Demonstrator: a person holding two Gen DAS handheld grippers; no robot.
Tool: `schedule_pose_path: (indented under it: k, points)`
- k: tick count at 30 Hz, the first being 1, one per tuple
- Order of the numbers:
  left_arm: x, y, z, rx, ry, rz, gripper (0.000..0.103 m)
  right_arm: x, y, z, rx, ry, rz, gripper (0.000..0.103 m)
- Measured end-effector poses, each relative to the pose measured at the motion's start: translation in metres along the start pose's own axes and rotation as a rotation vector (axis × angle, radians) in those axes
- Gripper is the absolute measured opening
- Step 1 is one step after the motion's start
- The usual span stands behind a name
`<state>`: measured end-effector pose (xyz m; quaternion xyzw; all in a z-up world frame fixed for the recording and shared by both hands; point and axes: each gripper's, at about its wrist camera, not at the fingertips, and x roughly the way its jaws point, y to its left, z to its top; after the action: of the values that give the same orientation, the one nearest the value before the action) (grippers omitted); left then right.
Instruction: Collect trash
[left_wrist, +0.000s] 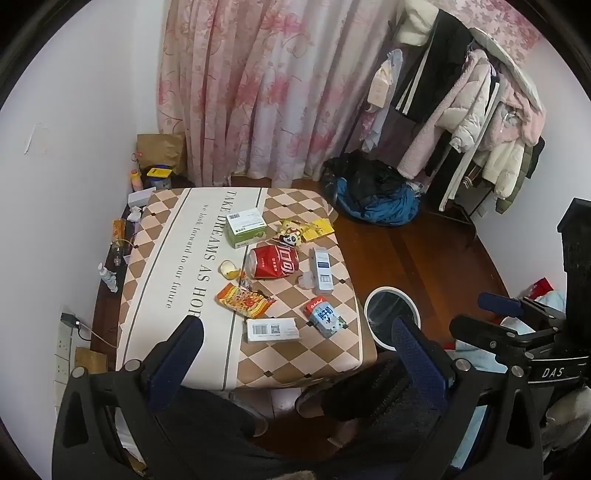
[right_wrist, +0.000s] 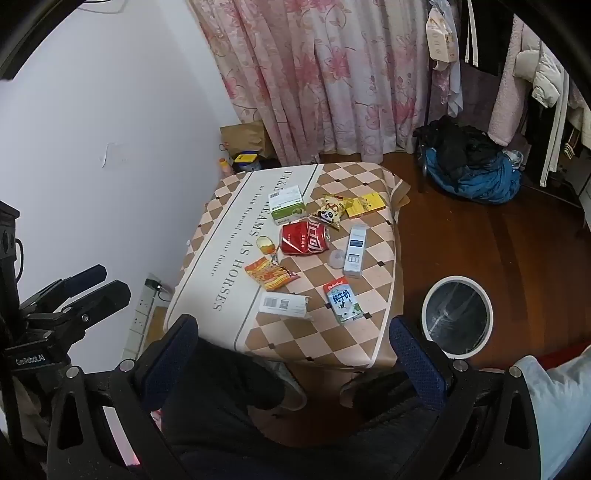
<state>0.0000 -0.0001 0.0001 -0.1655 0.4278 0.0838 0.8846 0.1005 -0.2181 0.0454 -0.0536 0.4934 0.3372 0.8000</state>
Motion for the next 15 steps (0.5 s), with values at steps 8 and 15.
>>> schedule_pose_path:
  k: [8,15]
  points:
    - [-0.0001,-0.0004,0.0002,-0.002,0.0,0.001,0.103,-0.0009,0.0005,-0.0023,-0.003,-0.009,0.001,0.103]
    - [-0.0024,0.0046,-0.0023,-0.002,-0.006,0.007,0.103,0.0001,0.0038,-0.0023,-0.007,-0.015,-0.005,0.103]
